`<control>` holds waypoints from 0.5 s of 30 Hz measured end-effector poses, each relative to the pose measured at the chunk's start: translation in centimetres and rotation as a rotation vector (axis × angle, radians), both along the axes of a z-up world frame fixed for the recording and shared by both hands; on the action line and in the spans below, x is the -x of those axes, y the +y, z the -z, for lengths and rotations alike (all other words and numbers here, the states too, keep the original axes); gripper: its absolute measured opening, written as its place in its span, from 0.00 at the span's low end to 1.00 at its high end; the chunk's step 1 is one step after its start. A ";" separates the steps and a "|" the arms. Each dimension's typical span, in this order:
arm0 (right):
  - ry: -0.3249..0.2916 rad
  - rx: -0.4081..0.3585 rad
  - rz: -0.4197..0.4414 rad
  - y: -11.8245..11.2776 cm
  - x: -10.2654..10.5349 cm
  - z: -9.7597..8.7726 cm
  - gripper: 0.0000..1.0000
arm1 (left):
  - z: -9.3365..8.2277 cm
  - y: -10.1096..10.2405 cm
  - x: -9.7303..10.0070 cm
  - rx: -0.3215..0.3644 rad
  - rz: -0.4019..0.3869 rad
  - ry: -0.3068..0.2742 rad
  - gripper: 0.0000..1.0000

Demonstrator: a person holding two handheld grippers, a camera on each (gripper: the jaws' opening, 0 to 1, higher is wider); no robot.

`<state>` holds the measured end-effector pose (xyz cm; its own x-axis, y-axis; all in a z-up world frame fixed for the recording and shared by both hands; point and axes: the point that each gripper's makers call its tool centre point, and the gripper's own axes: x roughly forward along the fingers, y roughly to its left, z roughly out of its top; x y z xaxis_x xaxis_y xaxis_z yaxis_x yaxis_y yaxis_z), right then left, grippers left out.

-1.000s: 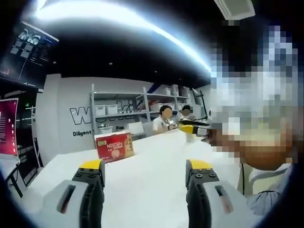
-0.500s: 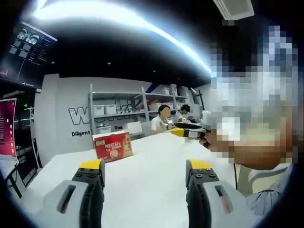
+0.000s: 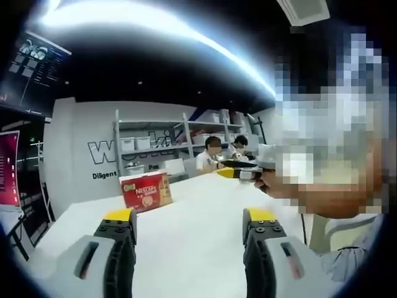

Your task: Tear open the coffee pouch, take out the coffee, and pour the coffee from the pouch into the cup

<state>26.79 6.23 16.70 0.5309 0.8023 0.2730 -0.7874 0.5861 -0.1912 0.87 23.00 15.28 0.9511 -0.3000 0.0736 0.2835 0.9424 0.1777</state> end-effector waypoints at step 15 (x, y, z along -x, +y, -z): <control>0.016 -0.024 0.012 -0.1 -2.4 -1.5 0.67 | -1.6 -0.4 -0.7 0.005 0.024 -0.041 0.72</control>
